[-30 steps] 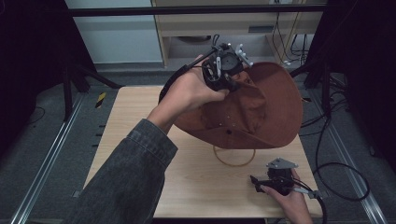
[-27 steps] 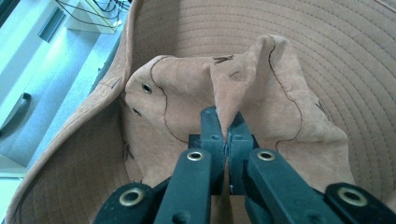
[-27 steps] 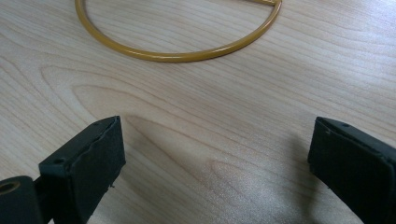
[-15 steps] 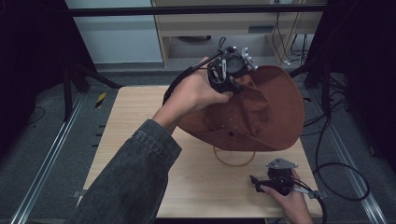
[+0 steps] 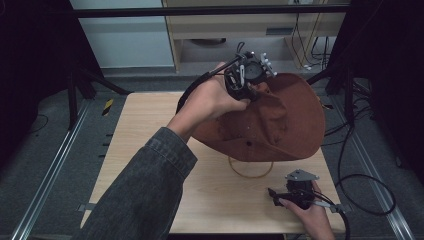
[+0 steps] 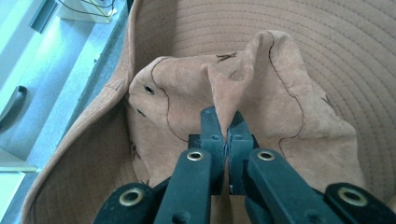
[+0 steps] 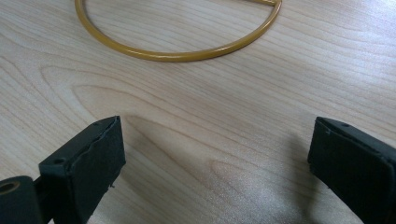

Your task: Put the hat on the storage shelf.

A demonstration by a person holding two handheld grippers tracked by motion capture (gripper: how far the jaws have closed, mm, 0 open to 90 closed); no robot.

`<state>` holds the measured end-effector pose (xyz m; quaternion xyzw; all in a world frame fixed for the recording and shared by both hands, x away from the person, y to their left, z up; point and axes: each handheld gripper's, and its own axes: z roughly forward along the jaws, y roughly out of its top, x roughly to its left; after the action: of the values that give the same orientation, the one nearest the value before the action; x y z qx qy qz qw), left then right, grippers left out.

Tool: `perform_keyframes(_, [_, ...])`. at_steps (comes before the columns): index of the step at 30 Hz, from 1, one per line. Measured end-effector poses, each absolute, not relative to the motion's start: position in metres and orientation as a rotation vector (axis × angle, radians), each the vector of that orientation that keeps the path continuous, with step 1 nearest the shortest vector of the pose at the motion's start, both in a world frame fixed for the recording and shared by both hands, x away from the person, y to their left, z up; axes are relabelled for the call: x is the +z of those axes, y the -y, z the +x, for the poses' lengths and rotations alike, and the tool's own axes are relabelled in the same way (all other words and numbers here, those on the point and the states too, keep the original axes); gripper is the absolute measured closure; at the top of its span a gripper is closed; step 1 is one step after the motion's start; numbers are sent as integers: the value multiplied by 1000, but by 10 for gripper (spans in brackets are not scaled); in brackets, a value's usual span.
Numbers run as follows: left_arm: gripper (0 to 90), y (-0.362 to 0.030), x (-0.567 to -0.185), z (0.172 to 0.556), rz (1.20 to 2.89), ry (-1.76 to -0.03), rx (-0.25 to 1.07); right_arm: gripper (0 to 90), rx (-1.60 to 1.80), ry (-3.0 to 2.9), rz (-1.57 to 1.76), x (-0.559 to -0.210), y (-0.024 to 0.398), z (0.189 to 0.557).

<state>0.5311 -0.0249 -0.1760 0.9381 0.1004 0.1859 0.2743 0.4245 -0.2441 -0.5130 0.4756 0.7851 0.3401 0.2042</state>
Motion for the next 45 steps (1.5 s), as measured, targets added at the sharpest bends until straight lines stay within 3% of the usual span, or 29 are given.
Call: perform_keyframes(45, [868, 39, -211, 550, 2528, -322, 411, 41, 948, -2190, 1325, -513, 244, 424])
